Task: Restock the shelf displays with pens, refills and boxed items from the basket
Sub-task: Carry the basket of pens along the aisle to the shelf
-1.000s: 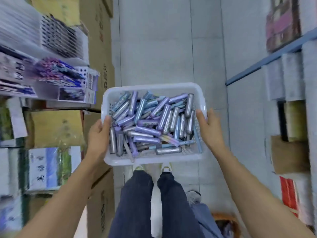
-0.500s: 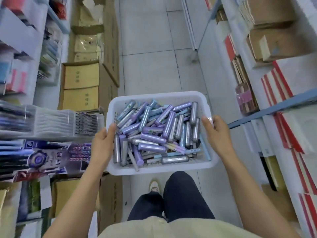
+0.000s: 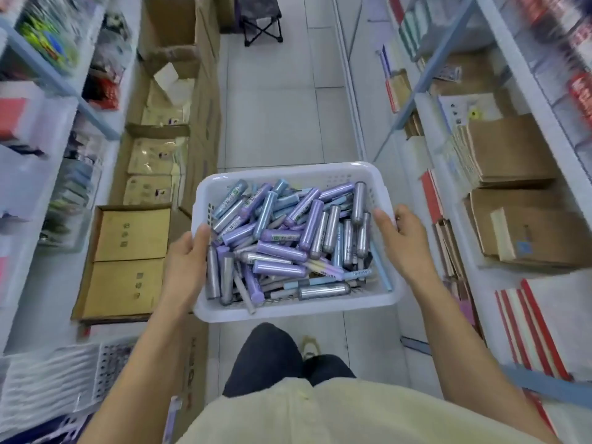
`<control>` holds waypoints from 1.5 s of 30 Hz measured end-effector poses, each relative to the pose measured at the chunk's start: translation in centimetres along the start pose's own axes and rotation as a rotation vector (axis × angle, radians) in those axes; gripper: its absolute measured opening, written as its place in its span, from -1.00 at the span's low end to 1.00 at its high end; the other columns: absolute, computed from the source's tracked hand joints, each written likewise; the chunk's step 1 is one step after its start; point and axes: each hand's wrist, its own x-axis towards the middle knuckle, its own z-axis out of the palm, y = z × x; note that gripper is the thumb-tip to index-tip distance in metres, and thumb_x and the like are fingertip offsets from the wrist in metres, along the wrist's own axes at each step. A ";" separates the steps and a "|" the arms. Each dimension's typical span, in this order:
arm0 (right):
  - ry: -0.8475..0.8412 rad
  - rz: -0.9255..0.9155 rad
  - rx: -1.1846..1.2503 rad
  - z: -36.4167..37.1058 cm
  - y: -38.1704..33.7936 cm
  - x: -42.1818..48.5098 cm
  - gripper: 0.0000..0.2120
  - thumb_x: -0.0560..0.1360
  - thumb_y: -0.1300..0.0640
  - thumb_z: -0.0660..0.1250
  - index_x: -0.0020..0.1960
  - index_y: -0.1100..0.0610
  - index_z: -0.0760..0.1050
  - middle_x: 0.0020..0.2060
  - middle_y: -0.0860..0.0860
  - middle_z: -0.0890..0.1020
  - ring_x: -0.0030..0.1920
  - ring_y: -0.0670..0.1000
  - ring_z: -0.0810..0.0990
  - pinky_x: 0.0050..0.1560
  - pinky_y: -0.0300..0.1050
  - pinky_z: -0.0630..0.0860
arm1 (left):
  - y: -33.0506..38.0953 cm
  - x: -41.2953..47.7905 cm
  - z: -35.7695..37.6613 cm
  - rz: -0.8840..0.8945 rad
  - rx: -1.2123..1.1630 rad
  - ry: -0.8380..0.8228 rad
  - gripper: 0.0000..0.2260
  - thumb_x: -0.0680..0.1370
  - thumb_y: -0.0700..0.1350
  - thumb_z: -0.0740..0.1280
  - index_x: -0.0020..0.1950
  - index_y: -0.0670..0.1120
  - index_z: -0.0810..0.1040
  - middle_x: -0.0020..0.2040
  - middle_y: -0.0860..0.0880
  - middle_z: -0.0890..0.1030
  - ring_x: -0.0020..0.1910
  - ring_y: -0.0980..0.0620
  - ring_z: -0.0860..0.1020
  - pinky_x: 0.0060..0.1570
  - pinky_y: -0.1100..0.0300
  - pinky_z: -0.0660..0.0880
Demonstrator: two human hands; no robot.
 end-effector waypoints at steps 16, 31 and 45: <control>0.080 0.035 0.022 5.8 -13.9 40.7 -0.67 0.58 -0.04 0.26 -0.21 0.15 0.28 -0.35 0.04 0.30 -0.40 -0.07 0.27 -0.46 -0.33 0.27 | 24.0 39.2 4.5 0.086 0.073 -0.006 -0.50 0.61 0.24 0.13 -0.03 -0.18 0.59 -0.15 -0.19 0.67 -0.14 -0.21 0.62 -0.13 0.00 0.51; 0.031 -0.002 0.017 10.7 -27.5 82.1 -0.63 0.58 -0.06 0.25 -0.08 0.29 0.42 -0.32 0.03 0.40 -0.35 -0.02 0.35 -0.41 -0.22 0.29 | 46.5 75.1 10.6 0.102 -0.013 0.014 -0.56 0.64 0.13 0.15 -0.05 -0.22 0.59 -0.22 -0.10 0.66 -0.26 0.00 0.58 -0.21 0.12 0.47; 0.120 0.001 0.047 15.8 -38.0 117.1 -0.66 0.59 0.00 0.27 -0.28 0.06 0.25 -0.40 -0.06 0.31 -0.50 -0.21 0.29 -0.49 -0.38 0.23 | 66.2 107.6 15.7 0.161 0.062 0.009 -0.52 0.63 0.17 0.13 -0.02 -0.23 0.56 -0.10 -0.30 0.61 -0.21 -0.14 0.55 -0.17 0.04 0.41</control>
